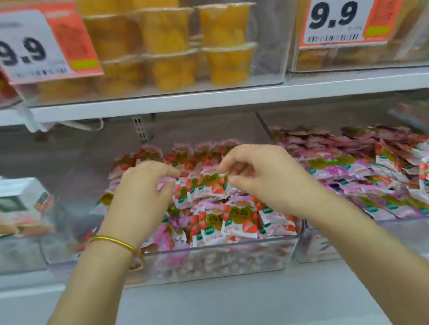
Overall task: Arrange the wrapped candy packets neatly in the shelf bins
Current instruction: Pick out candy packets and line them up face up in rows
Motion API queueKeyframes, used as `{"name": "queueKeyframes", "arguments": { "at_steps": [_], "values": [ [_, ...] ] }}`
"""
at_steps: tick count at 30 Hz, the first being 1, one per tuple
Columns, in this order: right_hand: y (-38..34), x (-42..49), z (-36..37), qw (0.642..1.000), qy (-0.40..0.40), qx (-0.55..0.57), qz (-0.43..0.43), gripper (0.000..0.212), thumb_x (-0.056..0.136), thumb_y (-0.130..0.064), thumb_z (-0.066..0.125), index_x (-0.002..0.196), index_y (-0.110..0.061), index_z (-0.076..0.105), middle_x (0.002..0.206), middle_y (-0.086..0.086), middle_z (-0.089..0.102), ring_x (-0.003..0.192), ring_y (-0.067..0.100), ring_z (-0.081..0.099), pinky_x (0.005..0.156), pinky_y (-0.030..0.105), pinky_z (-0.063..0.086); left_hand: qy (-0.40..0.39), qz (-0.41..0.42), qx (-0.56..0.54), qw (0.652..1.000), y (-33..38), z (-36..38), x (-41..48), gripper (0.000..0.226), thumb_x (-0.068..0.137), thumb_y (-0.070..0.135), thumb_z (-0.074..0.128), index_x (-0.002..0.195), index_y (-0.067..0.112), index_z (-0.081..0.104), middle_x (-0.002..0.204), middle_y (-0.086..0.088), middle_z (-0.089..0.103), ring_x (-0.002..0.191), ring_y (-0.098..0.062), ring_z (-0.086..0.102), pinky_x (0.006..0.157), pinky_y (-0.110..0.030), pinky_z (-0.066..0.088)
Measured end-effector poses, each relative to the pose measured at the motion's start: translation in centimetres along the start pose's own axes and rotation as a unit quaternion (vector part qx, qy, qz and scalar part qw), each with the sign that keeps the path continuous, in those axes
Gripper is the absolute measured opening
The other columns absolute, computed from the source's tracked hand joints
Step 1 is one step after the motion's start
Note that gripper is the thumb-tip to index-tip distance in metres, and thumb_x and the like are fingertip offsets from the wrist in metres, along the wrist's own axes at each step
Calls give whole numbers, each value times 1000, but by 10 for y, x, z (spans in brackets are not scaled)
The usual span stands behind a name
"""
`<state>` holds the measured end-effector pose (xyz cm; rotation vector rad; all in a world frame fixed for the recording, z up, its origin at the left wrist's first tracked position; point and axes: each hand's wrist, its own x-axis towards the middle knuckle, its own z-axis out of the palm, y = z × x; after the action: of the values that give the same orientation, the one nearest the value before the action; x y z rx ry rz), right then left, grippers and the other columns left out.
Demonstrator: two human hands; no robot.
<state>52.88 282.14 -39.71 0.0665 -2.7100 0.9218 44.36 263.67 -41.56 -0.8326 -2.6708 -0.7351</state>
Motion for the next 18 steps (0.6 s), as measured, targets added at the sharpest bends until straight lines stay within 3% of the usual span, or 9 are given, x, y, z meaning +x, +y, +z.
{"name": "queueKeyframes", "arguments": {
  "at_steps": [8,14,16,18],
  "values": [
    [-25,27,52,991,-135,0,-2,15,87,-18,65,101,-14,67,93,1,65,85,13,60,77,25,48,21,-29,10,999,-38,-29,-16,27,85,3,56,106,15,69,114,-1,64,112,-19,53,91,-21,30],
    [-50,55,92,971,-200,-124,42,49,82,-52,62,110,-12,57,103,5,62,92,21,58,80,37,50,47,-57,-7,997,-55,-34,-22,27,88,4,52,106,18,67,117,1,60,112,-18,51,92,-21,33],
    [-55,55,98,962,-232,-130,57,60,77,-56,66,113,-10,55,106,9,62,95,25,60,82,41,50,55,-59,-19,997,-57,-35,-22,27,89,4,52,107,18,67,117,1,60,110,-17,52,92,-21,34],
    [-58,55,101,960,-251,-110,65,62,74,-53,71,115,-9,53,109,8,62,94,22,59,81,36,51,61,-59,-27,996,-60,-36,-22,27,89,5,52,107,19,66,116,2,59,108,-16,52,89,-18,34]
  ]
}}
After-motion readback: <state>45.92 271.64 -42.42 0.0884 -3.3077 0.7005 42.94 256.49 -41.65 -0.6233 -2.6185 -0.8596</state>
